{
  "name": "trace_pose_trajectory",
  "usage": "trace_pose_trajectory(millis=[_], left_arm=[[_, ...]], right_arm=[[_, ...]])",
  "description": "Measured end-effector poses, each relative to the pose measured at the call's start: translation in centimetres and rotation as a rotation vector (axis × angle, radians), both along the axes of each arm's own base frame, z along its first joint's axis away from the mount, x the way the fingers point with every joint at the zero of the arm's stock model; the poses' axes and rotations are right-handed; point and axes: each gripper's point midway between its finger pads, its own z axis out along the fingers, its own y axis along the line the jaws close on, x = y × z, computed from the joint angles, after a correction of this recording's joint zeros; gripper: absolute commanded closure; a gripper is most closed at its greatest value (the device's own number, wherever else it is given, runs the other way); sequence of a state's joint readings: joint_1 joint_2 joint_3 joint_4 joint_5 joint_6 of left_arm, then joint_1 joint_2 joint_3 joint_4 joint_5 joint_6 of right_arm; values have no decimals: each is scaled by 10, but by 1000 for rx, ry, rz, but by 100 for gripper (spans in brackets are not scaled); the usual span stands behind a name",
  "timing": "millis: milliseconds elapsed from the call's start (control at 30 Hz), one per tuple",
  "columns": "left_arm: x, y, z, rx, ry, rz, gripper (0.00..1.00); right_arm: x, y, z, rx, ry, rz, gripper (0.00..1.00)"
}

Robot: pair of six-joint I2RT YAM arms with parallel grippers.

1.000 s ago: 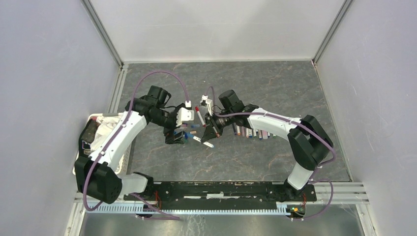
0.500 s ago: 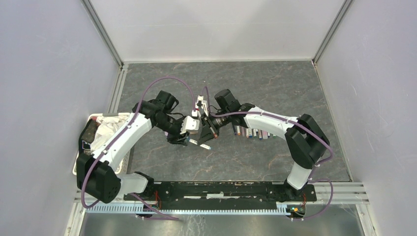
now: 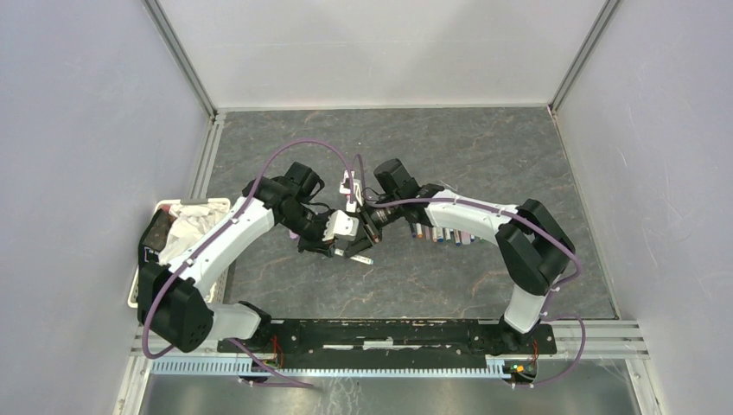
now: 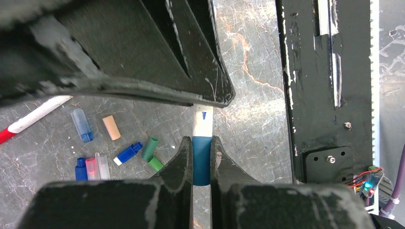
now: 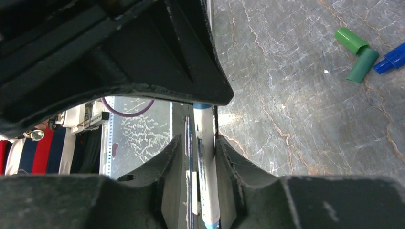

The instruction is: Open the pen caps

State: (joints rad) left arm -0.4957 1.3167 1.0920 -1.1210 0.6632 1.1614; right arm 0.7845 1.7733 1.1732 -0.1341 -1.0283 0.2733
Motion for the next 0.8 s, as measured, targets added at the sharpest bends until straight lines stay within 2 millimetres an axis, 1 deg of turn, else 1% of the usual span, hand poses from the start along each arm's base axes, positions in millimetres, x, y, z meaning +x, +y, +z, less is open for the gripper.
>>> trace_pose_trajectory(millis=[33,133,200,233,267,300,533,633,700,733,767,800], left_arm=[[0,0,0,1,0,-2,98],[1,-1,3,1,-10,-5,98],[1,0,3,10,-9,-3,98],[1,1,4,12,-9,-3,98],[1,1,5,15,-9,-3,98],[1,2,5,20,-11,-4,98],[5,2,8,36,-51,-29,98],[9,1,10,30,-69,-45,98],[15,0,14,14,-85,-46,98],[21,7,14,40,-104,-30,98],[33,21,15,77,-136,11,98],[39,29,14,98,-151,37,98]], right_arm=[[-1,2,0,4,3,4,71],[-3,6,-6,0,16,10,88],[-3,6,-8,1,28,16,89],[-4,6,-7,4,25,19,92],[-3,6,-7,8,20,22,98],[-3,7,-7,12,16,25,100],[-2,2,-4,25,-58,8,100],[2,-2,-3,30,-114,-21,100],[9,-5,-1,42,-168,-45,100],[8,-11,-3,26,-165,-48,100],[5,-22,-12,-7,-141,-55,100],[2,-29,-19,-35,-120,-60,100]])
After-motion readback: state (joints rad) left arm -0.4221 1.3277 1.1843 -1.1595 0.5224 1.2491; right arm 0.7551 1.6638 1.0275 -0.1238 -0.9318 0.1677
